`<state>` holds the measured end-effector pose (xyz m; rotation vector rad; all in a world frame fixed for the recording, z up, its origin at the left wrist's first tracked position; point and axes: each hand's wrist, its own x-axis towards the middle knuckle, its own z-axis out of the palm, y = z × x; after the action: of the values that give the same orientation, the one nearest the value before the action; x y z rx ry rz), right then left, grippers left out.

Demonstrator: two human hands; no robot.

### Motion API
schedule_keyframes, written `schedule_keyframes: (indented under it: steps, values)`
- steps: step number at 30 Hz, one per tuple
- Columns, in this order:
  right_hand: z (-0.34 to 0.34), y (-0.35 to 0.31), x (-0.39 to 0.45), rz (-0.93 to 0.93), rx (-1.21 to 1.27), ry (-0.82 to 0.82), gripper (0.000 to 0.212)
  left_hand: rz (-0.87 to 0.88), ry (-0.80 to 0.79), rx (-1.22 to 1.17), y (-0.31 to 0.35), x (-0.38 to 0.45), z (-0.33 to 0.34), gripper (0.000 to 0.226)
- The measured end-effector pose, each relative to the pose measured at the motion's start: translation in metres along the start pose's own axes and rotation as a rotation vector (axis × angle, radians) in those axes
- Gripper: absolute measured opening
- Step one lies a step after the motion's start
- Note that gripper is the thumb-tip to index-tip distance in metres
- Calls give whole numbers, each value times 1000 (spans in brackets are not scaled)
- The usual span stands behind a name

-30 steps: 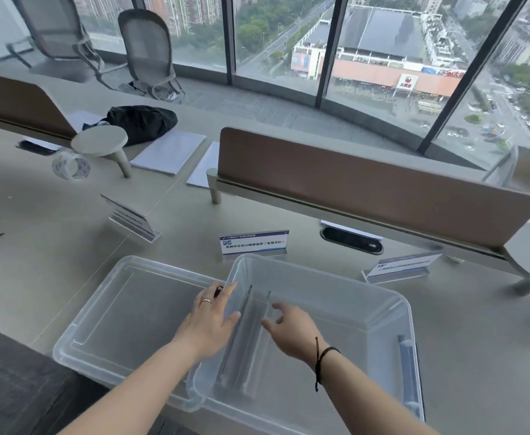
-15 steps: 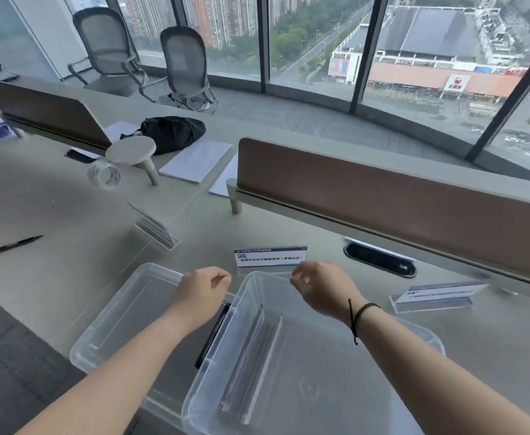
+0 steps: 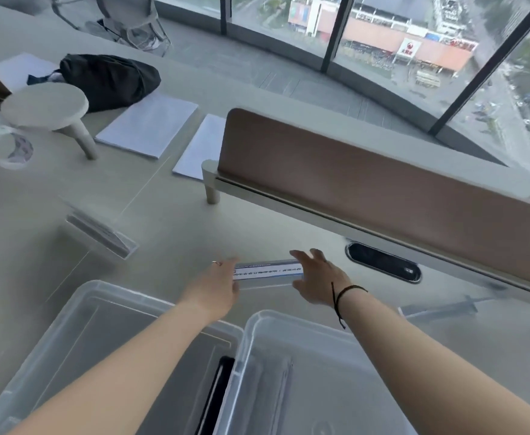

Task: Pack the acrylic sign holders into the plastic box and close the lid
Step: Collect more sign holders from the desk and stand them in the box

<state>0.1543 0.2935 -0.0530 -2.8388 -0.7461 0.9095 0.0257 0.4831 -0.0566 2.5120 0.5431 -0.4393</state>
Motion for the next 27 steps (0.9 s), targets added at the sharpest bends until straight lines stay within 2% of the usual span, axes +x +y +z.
schedule_keyframes:
  steps: [2, 5, 8, 18, 22, 27]
  values:
    - [7, -5, 13, 7, -25, -7, 54, 29, 1, 75, -7, 9, 10, 46]
    - [15, -12, 25, 39, -63, 77, 28, 66, 75, 120, -15, 22, 17, 26]
    - [19, -15, 28, 23, -111, 192, 21, 87, 88, 168, -15, 33, 13, 11]
    - [14, -2, 7, -53, -47, 293, 24, 100, 74, 209, -1, 22, -1, 11]
    - [-2, 5, -20, -99, 36, 431, 21, 122, 196, 213, 18, -7, -19, 15]
    - [-31, 21, -74, -173, 63, 528, 29, 199, 382, 242, 53, -59, -39, 13]
